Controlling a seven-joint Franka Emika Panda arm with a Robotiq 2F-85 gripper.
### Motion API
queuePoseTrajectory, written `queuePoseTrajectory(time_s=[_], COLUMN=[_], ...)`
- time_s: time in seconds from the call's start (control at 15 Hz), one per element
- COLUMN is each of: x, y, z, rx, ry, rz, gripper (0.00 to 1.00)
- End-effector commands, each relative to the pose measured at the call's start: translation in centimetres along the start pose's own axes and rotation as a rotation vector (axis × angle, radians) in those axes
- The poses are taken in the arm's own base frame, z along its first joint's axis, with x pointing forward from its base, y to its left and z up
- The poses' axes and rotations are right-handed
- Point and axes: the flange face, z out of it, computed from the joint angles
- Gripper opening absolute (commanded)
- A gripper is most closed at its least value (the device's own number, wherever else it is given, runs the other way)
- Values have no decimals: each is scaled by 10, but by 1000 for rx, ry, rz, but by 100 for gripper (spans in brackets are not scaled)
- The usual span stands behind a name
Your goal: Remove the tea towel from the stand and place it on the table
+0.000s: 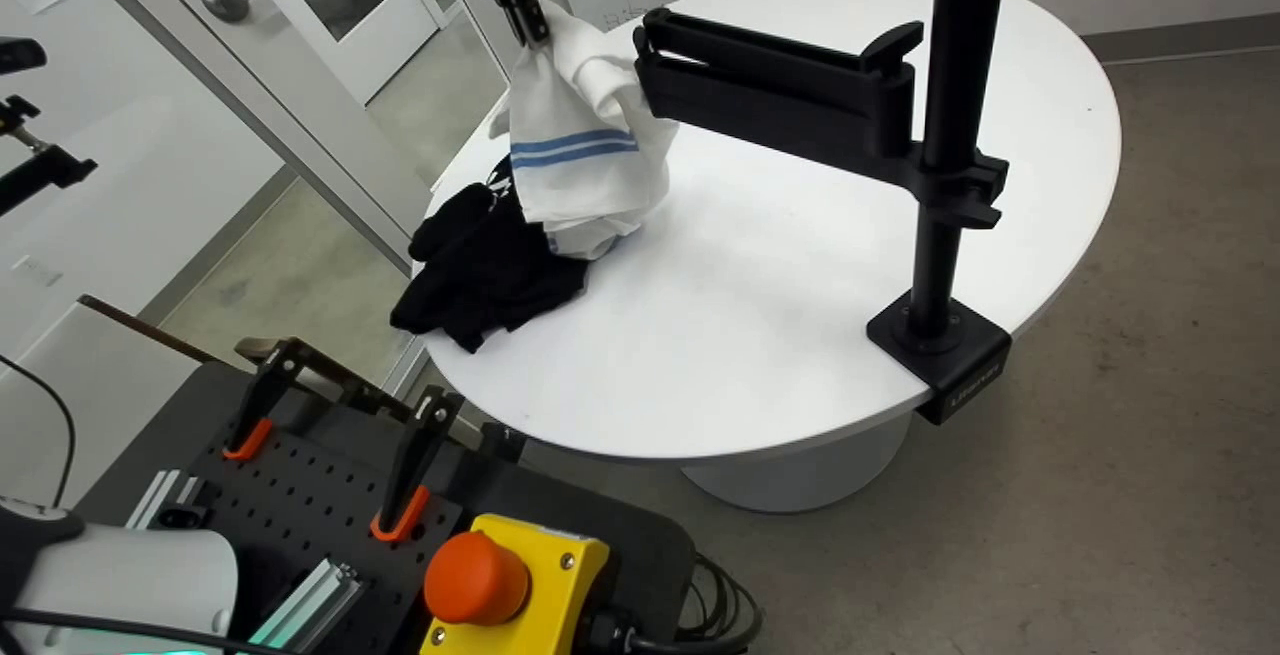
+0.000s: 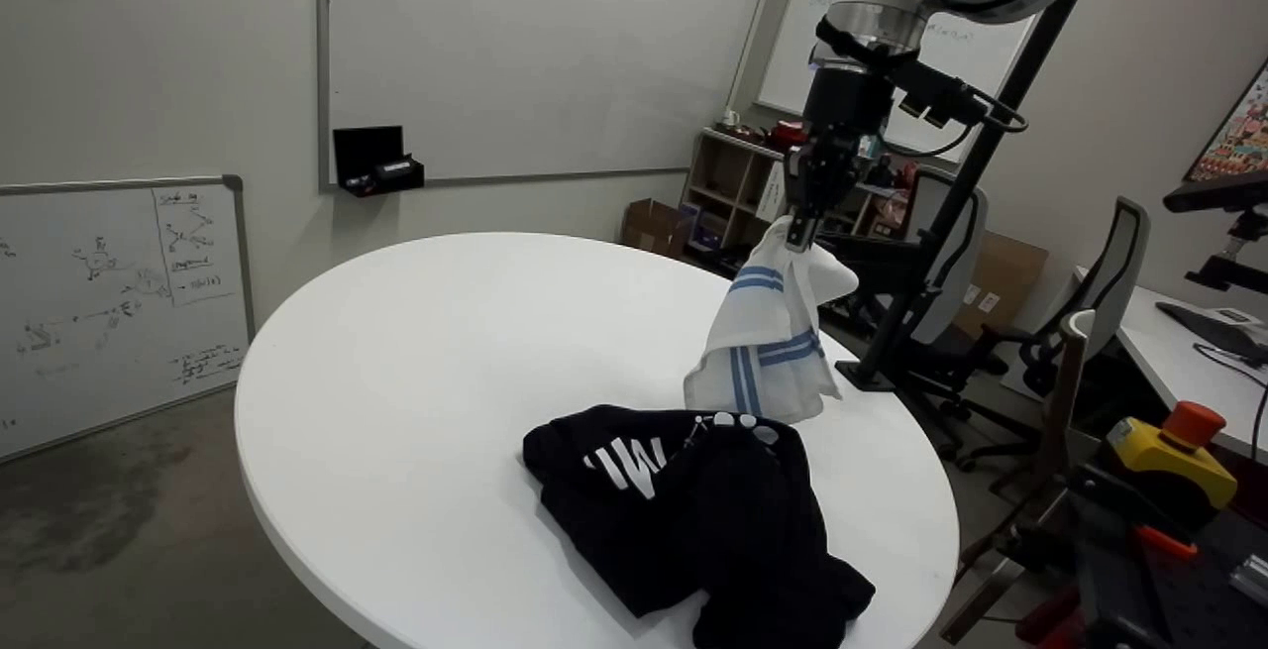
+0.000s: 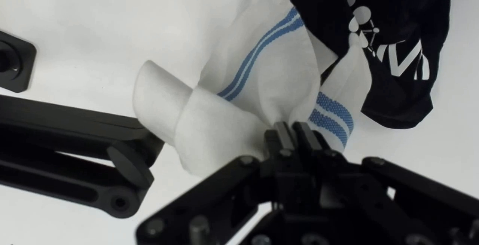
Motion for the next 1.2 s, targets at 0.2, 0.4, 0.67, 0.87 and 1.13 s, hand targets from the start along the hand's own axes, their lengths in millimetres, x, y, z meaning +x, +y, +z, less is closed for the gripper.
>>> queuePoseTrajectory(time_s=[0.2, 0.4, 0.67, 0.87, 1.13], x=[8, 10, 15, 18, 17], y=[-28, -37, -43, -44, -39], z=[22, 32, 43, 46, 47], rx=[-2, -4, -6, -5, -6], ry=[41, 63, 108, 130, 140], rz=[62, 87, 138, 177, 216], gripper=[2, 2, 2, 41, 68])
